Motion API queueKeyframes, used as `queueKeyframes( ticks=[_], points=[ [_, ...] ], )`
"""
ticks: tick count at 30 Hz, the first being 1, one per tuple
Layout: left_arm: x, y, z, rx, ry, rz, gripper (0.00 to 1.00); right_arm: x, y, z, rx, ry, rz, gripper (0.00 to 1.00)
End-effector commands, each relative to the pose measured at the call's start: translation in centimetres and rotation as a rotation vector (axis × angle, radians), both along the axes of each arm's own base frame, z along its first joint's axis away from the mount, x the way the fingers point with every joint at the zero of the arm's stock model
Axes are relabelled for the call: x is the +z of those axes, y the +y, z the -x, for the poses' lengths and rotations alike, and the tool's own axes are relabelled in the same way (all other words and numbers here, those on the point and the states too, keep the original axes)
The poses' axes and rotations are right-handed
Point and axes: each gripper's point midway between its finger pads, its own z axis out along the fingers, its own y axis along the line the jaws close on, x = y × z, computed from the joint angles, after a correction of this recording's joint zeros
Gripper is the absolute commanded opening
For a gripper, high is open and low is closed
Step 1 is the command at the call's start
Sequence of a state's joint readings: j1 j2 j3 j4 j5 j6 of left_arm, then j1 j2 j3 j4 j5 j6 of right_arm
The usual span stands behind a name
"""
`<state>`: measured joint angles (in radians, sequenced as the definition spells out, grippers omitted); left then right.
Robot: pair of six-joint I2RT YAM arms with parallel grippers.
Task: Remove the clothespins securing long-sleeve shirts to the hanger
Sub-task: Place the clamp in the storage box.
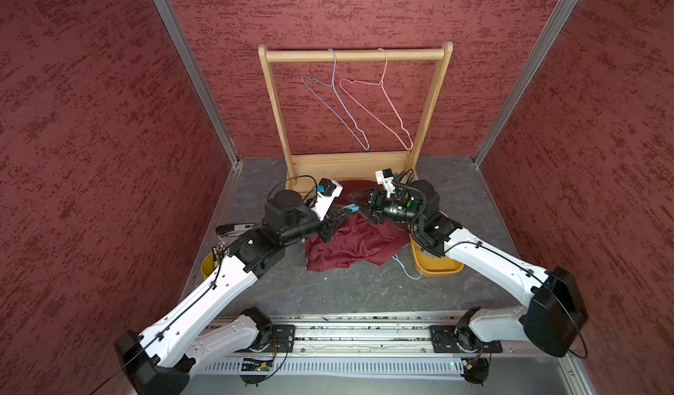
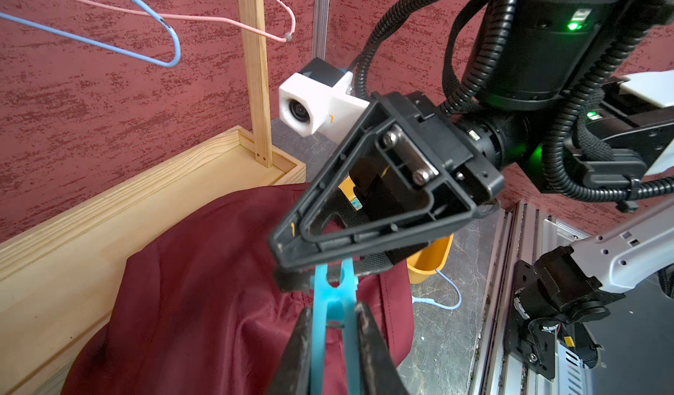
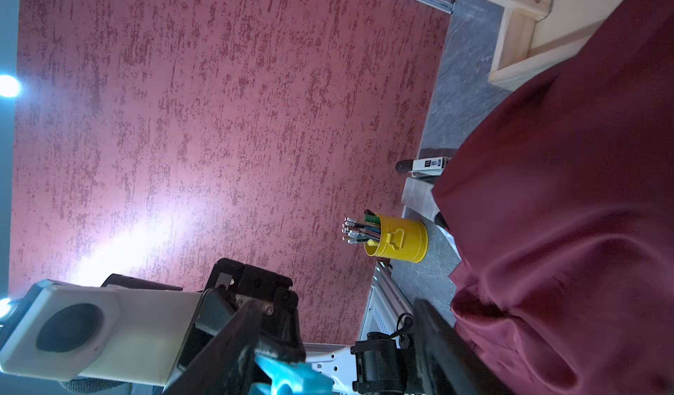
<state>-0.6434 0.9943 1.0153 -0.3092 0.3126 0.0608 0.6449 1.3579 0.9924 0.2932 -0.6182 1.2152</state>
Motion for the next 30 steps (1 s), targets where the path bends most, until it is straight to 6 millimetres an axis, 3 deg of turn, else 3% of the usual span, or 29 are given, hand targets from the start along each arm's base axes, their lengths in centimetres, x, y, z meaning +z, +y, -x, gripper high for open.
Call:
queueKeyframes(
  ticks=[1,5,23,30],
  points=[
    [0.7,-0.1,-0.7,0.008,-0.06,0.007,0.14,3.4,0.8,0.6,0.033,-0.051,-0.077,0.65],
    [0.3,0.0,-1.1,0.025,-0.065,-0.002,0.14,3.4,1.1,0.8,0.037,-0.044,-0.083,0.53],
    [-0.8,0.1,-1.7,0.045,-0.07,-0.037,0.15,2.6,1.8,0.4,0.049,-0.018,-0.083,0.21],
    [-1.1,0.1,-2.1,0.052,-0.065,-0.044,0.2,2.3,1.8,0.2,0.044,-0.009,-0.076,0.08]
  ],
)
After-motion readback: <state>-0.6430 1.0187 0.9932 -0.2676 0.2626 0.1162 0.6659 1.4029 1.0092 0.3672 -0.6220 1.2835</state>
